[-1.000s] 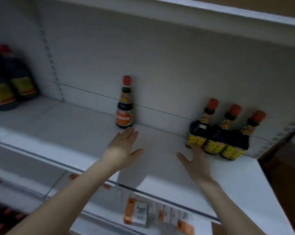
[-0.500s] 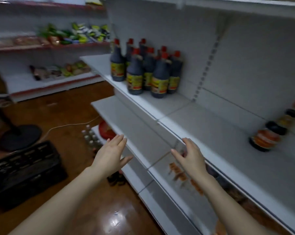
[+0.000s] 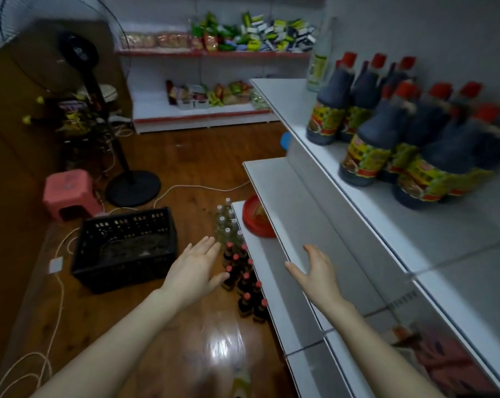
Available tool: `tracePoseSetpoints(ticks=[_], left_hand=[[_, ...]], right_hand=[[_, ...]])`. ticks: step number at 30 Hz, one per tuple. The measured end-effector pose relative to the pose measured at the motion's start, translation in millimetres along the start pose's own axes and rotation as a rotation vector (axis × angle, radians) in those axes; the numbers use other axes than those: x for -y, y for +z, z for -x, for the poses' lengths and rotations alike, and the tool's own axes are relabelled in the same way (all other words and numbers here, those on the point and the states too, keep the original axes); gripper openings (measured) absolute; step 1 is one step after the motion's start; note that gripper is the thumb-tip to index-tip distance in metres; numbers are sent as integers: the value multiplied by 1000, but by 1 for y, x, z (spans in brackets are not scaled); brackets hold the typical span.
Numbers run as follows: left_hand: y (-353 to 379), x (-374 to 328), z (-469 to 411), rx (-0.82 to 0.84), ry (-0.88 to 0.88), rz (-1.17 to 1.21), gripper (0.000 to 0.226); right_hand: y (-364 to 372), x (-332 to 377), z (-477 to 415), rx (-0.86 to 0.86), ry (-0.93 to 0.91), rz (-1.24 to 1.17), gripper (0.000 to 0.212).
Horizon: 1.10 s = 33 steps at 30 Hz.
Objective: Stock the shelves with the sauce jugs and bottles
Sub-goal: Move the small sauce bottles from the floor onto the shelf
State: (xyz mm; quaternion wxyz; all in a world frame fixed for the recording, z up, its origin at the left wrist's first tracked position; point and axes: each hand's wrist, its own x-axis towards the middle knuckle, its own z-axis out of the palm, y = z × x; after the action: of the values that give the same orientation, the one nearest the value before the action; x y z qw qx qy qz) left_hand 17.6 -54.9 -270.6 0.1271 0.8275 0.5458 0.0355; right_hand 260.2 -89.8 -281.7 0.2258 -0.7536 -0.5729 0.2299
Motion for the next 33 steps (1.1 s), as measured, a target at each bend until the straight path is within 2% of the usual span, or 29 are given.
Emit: tracePoseSetpoints(ticks=[8, 16, 20, 28, 33], left_hand=[[12, 27, -95, 105, -45, 36, 72], [19, 73, -152, 229, -33, 20, 73], [22, 98, -194, 276, 72, 18, 75], [41, 145, -263, 403, 383, -15, 73], [81, 171, -265, 489, 465, 4, 72]], right_hand=[[29, 3, -107, 90, 46, 20, 63], [58, 13, -160, 122, 123, 34, 65], [73, 15, -173, 56, 219, 28, 64], [126, 25, -153, -141, 574, -26, 65], [176, 25, -113, -124, 724, -21, 65]])
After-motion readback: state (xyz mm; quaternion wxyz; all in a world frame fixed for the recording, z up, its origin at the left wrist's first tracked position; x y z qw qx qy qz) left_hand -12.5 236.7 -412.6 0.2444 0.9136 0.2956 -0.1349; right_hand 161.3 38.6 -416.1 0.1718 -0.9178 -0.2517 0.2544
